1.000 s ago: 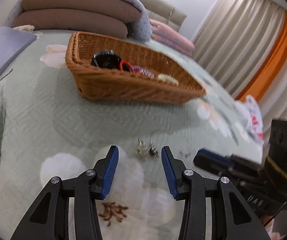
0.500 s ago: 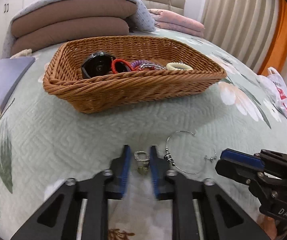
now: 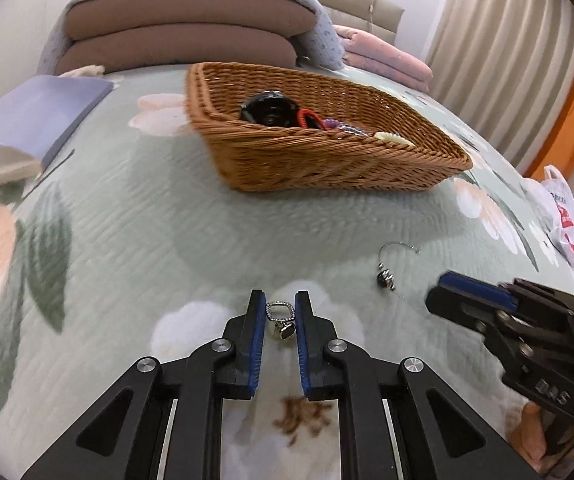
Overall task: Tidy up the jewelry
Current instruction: 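Move both tools back to the silver ring and hoop earring, then grasp the silver ring with the left tool while the right tool grasps the hoop earring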
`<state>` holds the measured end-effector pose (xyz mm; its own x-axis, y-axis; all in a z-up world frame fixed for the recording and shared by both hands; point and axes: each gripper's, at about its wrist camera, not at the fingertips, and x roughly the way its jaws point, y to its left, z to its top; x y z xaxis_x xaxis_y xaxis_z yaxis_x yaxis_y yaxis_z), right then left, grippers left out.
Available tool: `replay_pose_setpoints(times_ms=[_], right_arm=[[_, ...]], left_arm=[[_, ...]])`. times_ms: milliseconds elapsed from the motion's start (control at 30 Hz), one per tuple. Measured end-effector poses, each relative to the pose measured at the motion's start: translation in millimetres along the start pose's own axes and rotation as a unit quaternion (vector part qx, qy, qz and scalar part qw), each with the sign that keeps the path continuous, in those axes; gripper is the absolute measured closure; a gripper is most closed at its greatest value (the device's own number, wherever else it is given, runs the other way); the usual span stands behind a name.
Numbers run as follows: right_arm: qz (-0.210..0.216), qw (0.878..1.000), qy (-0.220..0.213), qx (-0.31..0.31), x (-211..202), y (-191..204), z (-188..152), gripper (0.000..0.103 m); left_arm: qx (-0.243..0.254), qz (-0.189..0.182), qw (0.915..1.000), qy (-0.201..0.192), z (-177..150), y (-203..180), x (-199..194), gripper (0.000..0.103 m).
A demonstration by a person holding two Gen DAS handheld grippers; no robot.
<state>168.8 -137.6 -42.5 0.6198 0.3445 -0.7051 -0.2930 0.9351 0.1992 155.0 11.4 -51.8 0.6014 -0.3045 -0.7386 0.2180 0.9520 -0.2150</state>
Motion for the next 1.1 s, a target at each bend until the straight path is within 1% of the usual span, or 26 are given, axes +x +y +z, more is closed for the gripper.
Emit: replay_pose_setpoints(times_ms=[200,300,400,567,700,800,900,1100], right_arm=[[-0.001,1.000,0.010,0.004,15,9,10,0.080],[-0.004,1.000,0.019,0.003,25,13,15,0.080],[-0.023,0.999,0.040,0.002,40,16,15,0.080],[-0.017,0.999,0.034,0.007,39,12,15,0.080],[-0.024,0.999,0.036,0.002,42,13,16,0.080],[-0.027,0.999,0.036,-0.001,43,16,15,0.080],[-0.027,0.999,0.036,-0.001,43,16,15,0.080],[-0.028,0.999,0.034,-0.002,43,16,14,0.080]], left_arm=[[0.008,0.010,0.9999,-0.006,-6,0,-3,0.088],[0.019,0.015,0.9997,-0.007,-7,-5,-4,0.085],[0.019,0.012,0.9997,-0.008,-8,-5,-5,0.084],[0.018,0.010,0.9997,-0.012,-10,-5,-7,0.083],[0.032,0.013,0.9993,-0.012,-13,-10,-9,0.075],[0.037,0.019,0.9991,-0.012,-14,-12,-10,0.074],[0.038,0.013,0.9991,-0.012,-14,-12,-10,0.068],[0.044,0.021,0.9987,-0.015,-15,-13,-8,0.068]])
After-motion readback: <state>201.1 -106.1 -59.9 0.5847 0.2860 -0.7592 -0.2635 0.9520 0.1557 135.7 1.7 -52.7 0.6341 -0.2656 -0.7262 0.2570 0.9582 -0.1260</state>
